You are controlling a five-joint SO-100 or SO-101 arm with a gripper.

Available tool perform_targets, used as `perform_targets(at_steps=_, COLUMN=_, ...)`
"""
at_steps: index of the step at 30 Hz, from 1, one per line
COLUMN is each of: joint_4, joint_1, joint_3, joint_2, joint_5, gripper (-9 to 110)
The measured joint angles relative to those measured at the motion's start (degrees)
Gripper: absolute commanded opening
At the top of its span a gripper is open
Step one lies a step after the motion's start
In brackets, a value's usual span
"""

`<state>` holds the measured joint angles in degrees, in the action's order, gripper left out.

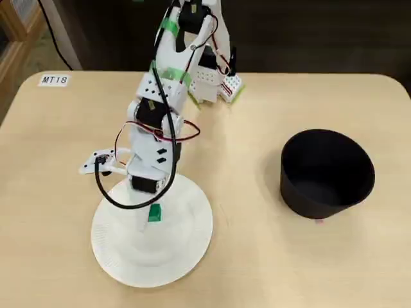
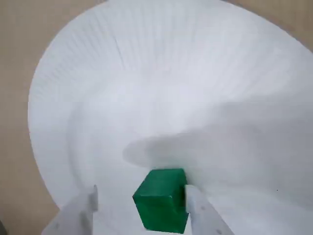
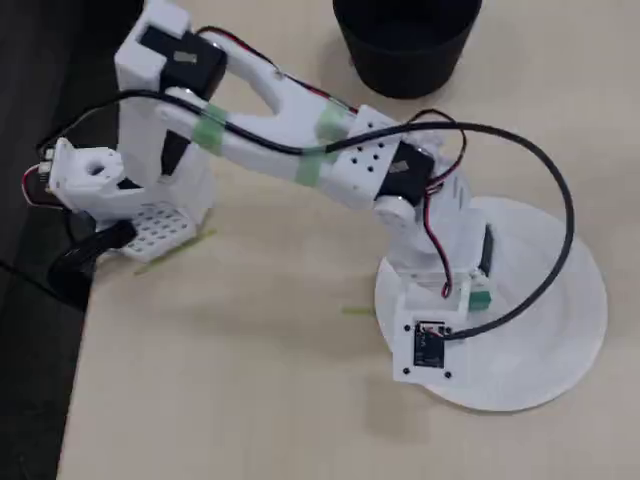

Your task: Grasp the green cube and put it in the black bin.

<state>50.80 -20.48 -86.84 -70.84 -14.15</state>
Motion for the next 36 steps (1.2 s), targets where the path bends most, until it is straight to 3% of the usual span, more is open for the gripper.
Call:
perform_targets(at_steps=8, joint_4=3.8, joint_1=1.0, joint_3=3.3, joint_2=2.5, joint_5=-0.2, gripper=25)
perform_targets(at_steps=23, joint_4=3.4, joint_1=1.0, joint_3=5.3, joint_2=4.8, joint_5=0.5, gripper=1)
perform_targets(at_steps=28, joint_4=5.1, joint_1=1.0, joint_3=6.6, joint_2=4.9, joint_5=1.1, gripper=0)
perform_targets(at_steps=36, joint_4=20.8, joint_1=1.4, joint_3=17.3, joint_2=5.0, joint_5=3.4, gripper=0)
